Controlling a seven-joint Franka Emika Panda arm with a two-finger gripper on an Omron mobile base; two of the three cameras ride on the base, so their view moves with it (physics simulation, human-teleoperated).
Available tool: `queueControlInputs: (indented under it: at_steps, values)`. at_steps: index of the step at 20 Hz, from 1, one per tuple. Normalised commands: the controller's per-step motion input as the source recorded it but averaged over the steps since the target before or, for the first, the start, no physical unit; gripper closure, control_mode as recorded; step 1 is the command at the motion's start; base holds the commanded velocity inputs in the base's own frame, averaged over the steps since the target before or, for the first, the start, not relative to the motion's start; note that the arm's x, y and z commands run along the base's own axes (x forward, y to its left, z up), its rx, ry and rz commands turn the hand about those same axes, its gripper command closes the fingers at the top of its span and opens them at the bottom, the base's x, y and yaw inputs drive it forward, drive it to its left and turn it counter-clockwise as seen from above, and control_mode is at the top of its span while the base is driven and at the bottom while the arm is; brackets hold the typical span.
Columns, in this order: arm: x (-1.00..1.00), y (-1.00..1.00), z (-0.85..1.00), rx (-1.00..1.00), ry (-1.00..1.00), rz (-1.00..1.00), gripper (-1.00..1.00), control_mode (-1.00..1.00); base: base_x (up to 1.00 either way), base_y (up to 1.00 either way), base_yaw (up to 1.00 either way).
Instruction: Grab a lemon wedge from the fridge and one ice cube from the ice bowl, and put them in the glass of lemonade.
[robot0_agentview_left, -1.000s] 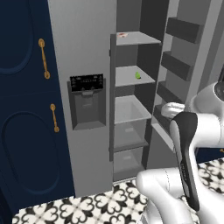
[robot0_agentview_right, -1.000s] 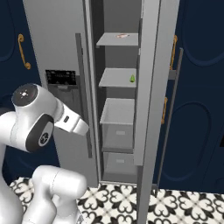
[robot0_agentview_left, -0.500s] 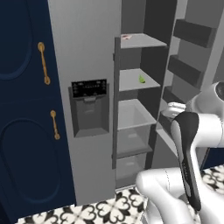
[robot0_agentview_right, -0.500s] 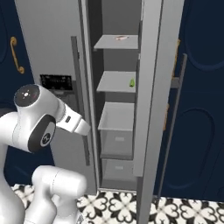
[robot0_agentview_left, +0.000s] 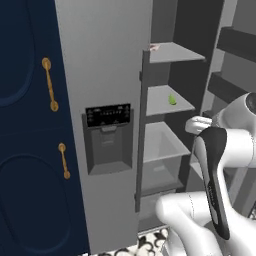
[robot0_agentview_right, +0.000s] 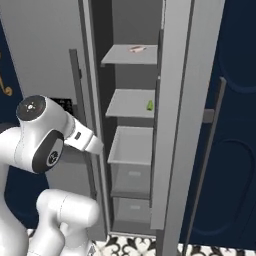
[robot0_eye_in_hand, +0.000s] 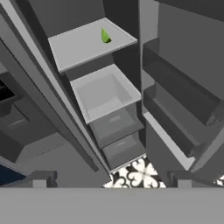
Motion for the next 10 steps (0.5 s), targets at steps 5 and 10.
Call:
queueControlInputs:
  at_steps: [5,10]
  values:
    - [0.00,0.00,0.00,0.00,0.00,0.00,-1.00,1.00,0.50,-0.25,0.00]
    - [0.00,0.00,0.00,0.00,0.00,0.00,-1.00,1.00,0.46,-0.39,0.00]
